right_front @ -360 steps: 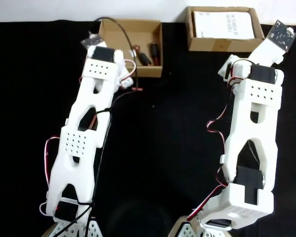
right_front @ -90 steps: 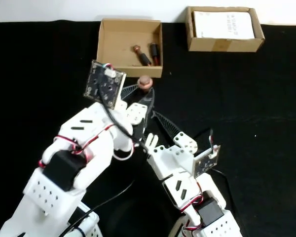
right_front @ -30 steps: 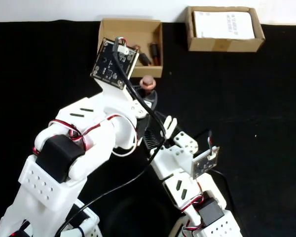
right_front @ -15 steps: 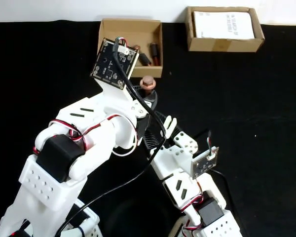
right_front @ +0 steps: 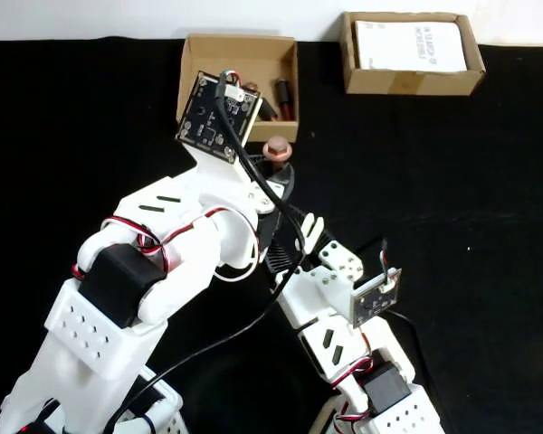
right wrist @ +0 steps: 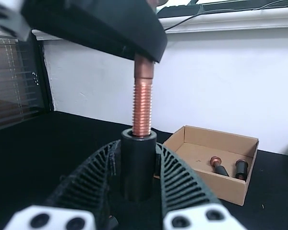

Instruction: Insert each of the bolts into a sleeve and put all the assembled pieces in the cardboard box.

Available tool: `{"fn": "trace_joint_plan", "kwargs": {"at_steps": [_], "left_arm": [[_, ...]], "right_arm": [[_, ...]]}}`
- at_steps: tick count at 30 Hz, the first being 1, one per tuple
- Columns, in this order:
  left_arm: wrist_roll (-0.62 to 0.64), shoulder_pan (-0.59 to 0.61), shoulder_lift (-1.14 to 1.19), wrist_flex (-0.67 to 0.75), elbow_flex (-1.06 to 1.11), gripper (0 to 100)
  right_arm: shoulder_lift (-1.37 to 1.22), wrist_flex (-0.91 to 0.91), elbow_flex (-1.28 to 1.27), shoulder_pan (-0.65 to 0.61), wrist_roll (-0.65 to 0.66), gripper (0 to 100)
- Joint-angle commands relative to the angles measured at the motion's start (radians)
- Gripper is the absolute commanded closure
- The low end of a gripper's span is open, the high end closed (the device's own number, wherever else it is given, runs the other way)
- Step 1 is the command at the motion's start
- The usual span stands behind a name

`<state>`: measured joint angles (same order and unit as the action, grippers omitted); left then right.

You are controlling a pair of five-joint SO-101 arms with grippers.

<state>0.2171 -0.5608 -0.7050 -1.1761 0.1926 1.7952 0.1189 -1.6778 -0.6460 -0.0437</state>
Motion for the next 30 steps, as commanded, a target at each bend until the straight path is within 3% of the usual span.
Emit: {"fn": "trace_joint_plan", "kwargs": {"at_steps": [1, 19, 26, 30], "left_arm": [[0.003, 0.005, -0.001, 0.018, -0.005, 99], [-0.028, 0.002, -0.005, 0.020, 0.074, 99], [-0.051, 0.002, -0.005, -0.035, 0.071, 89], [0.038, 0.005, -0.001, -0.144, 0.012, 83]], "right_arm": [[0.015, -0.016, -0.127, 0.012, 0.009, 99.1], [0.015, -0.016, -0.127, 0.012, 0.009, 99.1], [0.015, -0.016, -0.127, 0.012, 0.009, 99.1], [0.015, -0.018, -0.127, 0.012, 0.006, 99.1]]}}
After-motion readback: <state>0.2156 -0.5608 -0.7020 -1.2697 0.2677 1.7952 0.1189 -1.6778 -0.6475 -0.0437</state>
